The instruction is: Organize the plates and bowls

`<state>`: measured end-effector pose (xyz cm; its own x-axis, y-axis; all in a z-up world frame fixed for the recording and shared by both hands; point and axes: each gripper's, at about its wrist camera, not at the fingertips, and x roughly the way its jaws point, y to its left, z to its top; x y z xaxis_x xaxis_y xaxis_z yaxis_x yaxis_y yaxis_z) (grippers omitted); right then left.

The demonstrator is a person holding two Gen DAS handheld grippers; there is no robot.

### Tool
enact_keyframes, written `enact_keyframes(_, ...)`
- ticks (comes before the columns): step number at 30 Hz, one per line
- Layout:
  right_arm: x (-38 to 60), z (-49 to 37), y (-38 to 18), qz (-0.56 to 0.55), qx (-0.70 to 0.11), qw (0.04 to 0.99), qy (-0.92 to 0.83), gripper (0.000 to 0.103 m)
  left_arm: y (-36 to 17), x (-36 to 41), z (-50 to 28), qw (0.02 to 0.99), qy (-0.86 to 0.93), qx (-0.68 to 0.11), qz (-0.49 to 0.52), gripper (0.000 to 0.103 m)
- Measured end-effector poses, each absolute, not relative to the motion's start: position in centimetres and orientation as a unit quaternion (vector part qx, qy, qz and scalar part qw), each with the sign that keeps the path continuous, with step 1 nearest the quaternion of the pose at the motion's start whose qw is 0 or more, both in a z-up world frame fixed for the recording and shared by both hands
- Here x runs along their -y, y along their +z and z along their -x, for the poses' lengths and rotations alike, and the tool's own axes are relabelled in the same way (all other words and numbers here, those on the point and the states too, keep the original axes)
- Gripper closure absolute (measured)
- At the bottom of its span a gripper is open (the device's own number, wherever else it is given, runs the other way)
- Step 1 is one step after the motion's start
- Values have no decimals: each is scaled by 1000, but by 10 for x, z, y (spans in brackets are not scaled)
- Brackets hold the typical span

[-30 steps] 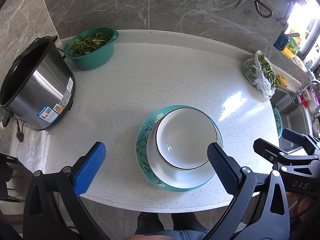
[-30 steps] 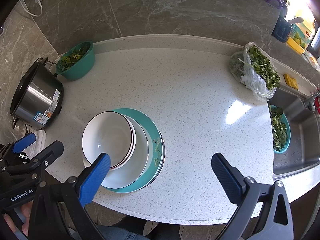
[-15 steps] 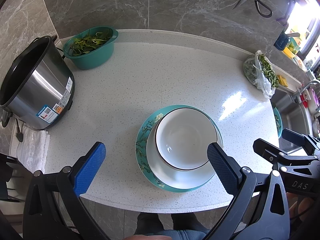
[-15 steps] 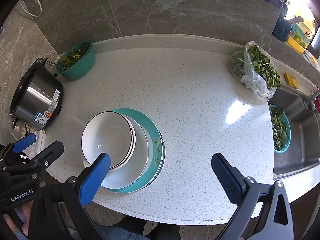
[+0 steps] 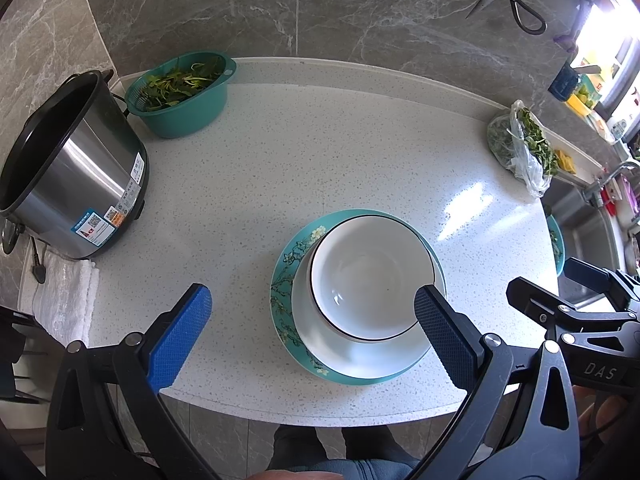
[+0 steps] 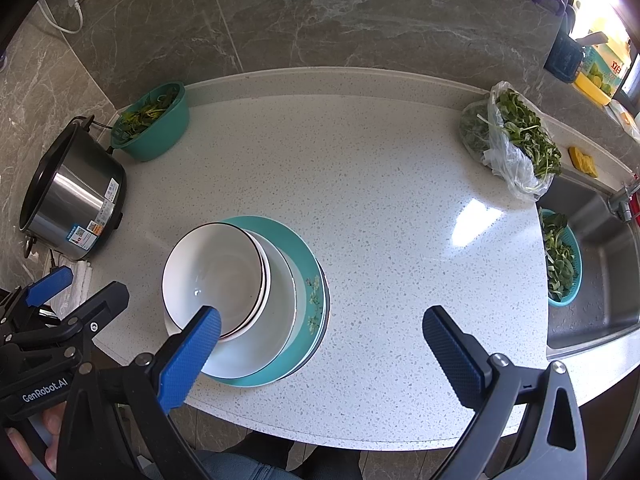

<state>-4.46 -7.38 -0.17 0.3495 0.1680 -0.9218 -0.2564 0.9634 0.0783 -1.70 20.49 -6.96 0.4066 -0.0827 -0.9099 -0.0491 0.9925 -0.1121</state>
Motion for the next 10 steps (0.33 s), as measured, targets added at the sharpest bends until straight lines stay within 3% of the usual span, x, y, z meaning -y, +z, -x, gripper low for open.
enact_keyframes(10, 75, 45, -3, 39, -555, 821, 129, 0, -71, -205, 16, 838, -7, -541, 66, 0)
